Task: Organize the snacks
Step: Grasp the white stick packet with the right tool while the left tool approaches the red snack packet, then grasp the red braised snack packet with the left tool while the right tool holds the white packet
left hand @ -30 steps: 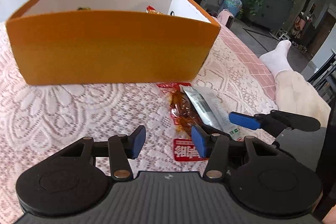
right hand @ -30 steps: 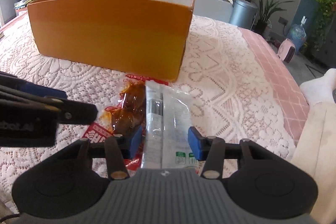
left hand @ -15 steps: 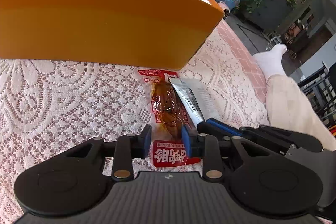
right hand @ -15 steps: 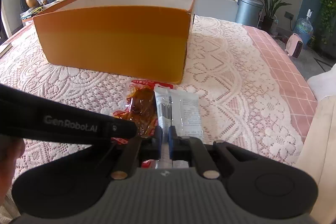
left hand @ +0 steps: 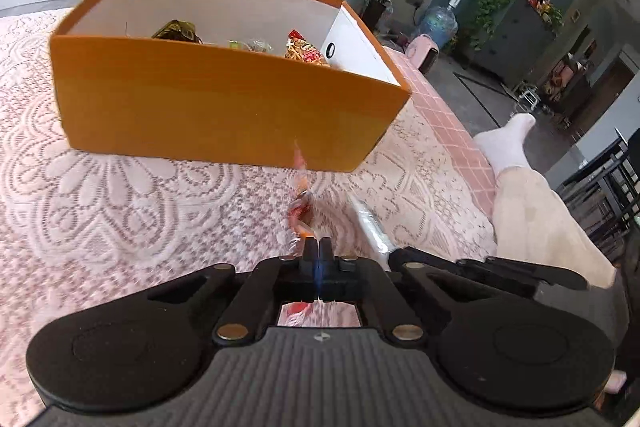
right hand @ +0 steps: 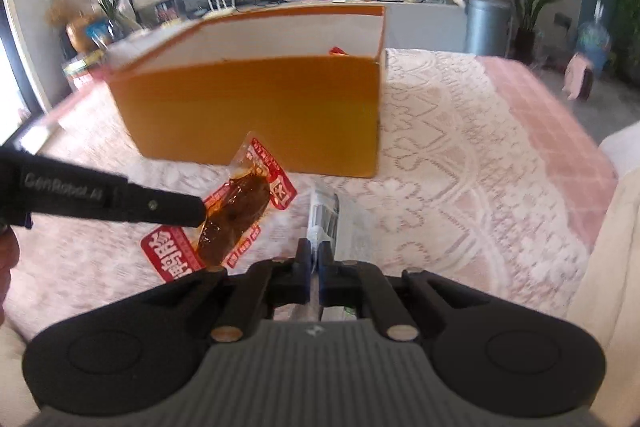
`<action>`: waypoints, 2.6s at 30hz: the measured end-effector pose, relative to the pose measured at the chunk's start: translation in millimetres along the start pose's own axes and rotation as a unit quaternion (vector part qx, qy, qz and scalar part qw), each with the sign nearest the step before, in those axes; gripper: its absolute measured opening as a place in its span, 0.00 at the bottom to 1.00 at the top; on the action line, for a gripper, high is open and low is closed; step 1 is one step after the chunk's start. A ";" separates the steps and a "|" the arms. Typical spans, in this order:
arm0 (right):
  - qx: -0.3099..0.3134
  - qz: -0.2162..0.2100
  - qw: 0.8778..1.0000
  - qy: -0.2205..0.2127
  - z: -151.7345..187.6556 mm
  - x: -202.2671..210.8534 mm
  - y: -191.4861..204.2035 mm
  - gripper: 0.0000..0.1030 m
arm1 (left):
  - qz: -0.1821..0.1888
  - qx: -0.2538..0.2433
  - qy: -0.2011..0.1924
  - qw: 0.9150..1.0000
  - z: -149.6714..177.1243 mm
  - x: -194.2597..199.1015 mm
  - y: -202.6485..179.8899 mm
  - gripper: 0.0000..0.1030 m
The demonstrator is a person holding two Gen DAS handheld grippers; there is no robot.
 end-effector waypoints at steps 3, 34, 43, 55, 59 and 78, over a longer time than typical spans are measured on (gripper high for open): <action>-0.030 -0.046 0.998 0.001 -1.3 5.5 2.7 0.00 | -0.002 -0.009 0.005 1.000 2.5 7.2 -2.3 0.00; 0.033 0.013 0.998 0.049 21.1 -31.5 6.4 0.72 | -0.127 -0.068 0.000 0.990 24.1 -10.4 40.2 0.79; 0.060 0.032 0.996 0.056 24.1 -44.6 11.6 0.70 | -0.140 -0.082 -0.001 0.987 21.2 -35.1 39.0 0.84; 0.077 0.037 0.995 0.050 24.6 -48.1 17.4 0.67 | -0.151 -0.109 -0.019 0.982 22.4 -43.4 44.9 0.73; 0.102 0.022 0.994 0.046 25.9 -44.9 27.4 0.48 | -0.147 -0.118 -0.023 0.982 23.4 -42.9 41.3 0.68; 0.099 0.020 0.995 0.012 20.4 -26.7 28.1 0.45 | -0.146 -0.123 -0.070 0.979 23.2 -4.2 29.6 0.65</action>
Point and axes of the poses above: each gripper's, at about its wrist camera, not at the fingertips, and x roughly against the way its jaws point, y to its left, z to its underside, the point moved 7 cm from there along -x, roughly the way its jaws point, and after that the axes turned 6 degrees about y, right-handed, at the moved point
